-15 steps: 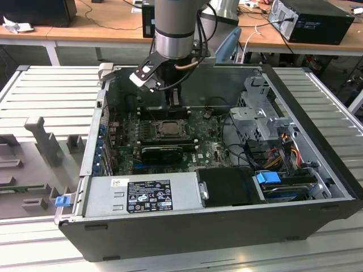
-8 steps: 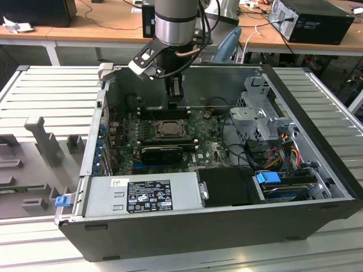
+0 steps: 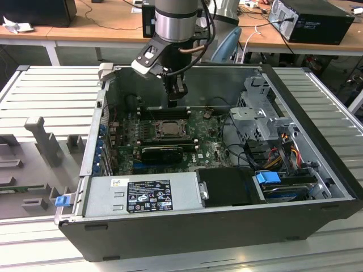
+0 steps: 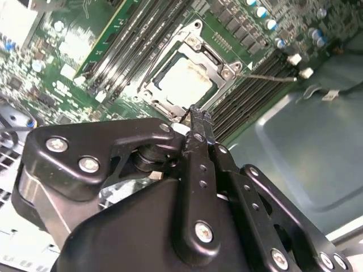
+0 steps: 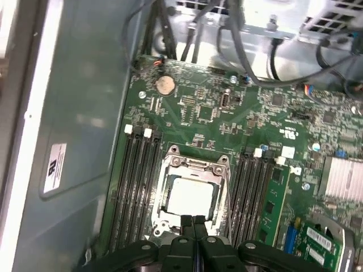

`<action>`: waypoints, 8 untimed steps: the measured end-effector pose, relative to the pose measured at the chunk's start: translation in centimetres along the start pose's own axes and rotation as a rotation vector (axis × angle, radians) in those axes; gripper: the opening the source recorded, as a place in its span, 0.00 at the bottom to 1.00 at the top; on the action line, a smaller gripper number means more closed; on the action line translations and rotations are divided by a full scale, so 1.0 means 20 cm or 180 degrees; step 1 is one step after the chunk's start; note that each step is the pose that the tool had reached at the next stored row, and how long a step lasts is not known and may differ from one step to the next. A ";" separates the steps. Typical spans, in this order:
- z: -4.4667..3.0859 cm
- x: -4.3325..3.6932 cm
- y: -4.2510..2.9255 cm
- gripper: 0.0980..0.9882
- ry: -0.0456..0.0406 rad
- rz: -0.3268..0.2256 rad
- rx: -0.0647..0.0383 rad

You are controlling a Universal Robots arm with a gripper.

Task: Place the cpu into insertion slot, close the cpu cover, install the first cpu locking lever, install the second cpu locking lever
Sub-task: 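Install the first cpu locking lever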

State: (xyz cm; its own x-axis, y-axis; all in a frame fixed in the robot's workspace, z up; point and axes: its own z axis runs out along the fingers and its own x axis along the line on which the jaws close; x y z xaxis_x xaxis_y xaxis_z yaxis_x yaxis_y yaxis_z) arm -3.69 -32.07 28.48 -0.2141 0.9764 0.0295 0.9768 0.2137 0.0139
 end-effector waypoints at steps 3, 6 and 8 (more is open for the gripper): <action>0.013 0.000 0.000 0.01 0.0002 -0.0191 0.0006; 0.032 -0.001 0.000 0.01 0.0006 -0.0404 0.0013; 0.042 -0.001 -0.001 0.01 0.0006 -0.0535 0.0020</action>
State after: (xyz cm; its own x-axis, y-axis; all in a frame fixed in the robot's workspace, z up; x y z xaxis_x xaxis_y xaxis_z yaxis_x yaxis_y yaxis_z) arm -3.69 -32.06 27.64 -0.3745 0.9268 0.0291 0.9272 0.3743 0.0125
